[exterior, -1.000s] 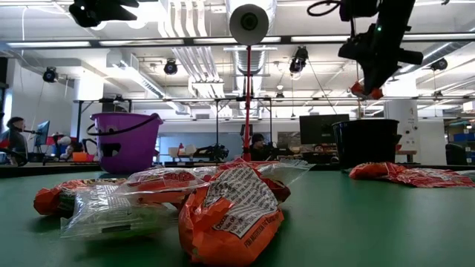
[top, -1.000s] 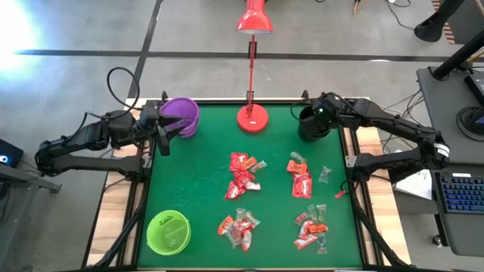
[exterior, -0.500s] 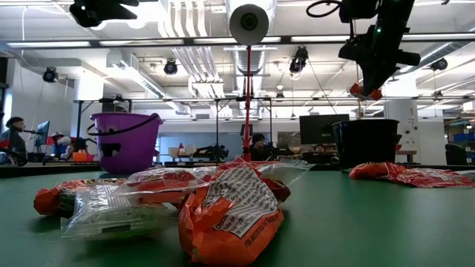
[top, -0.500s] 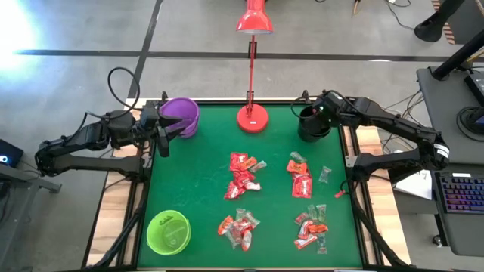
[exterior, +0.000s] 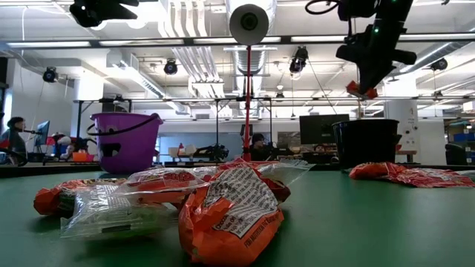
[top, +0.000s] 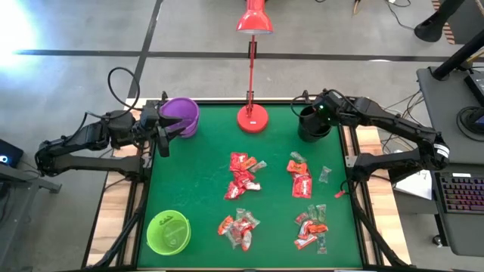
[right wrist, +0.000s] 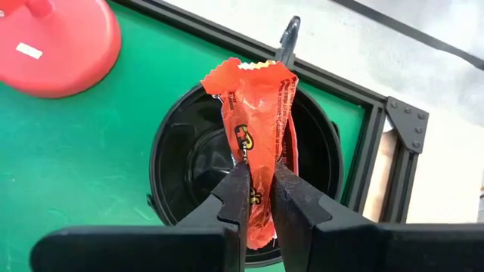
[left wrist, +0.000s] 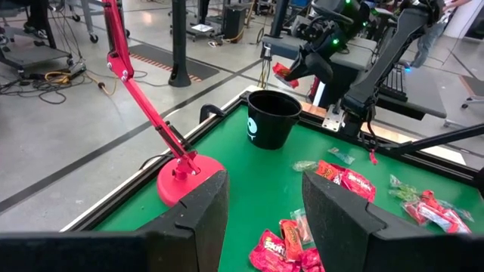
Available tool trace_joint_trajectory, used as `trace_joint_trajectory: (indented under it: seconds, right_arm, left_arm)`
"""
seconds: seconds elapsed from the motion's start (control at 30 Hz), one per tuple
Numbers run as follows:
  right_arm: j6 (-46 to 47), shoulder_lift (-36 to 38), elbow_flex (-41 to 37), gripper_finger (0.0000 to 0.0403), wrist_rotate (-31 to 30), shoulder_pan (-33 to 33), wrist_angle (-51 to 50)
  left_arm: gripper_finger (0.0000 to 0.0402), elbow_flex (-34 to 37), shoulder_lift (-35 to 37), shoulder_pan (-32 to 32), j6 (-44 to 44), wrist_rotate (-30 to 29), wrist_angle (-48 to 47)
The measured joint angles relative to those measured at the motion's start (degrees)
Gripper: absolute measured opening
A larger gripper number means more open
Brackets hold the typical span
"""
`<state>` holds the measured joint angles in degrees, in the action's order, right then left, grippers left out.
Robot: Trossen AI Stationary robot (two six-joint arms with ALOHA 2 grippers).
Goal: Sort candy
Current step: Put the orange chocolate into the black bucket
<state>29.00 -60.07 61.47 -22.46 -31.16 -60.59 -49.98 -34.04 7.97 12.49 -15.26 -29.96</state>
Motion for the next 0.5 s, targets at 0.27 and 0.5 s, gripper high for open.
trace_joint_trajectory:
  seconds: [0.27, 0.5]
  right_arm:
    - [-0.6, 0.0, 0.0, 0.0041, -0.1, 0.0, 0.0]
    - [-0.6, 0.0, 0.0, 0.0041, 0.0, 0.0, 0.1]
  left_arm:
    - [0.0152, 0.0, 0.0, 0.0, 0.0, 0.0, 0.5]
    - [0.0152, 0.0, 0.0, 0.0, 0.6, -0.1, 0.7]
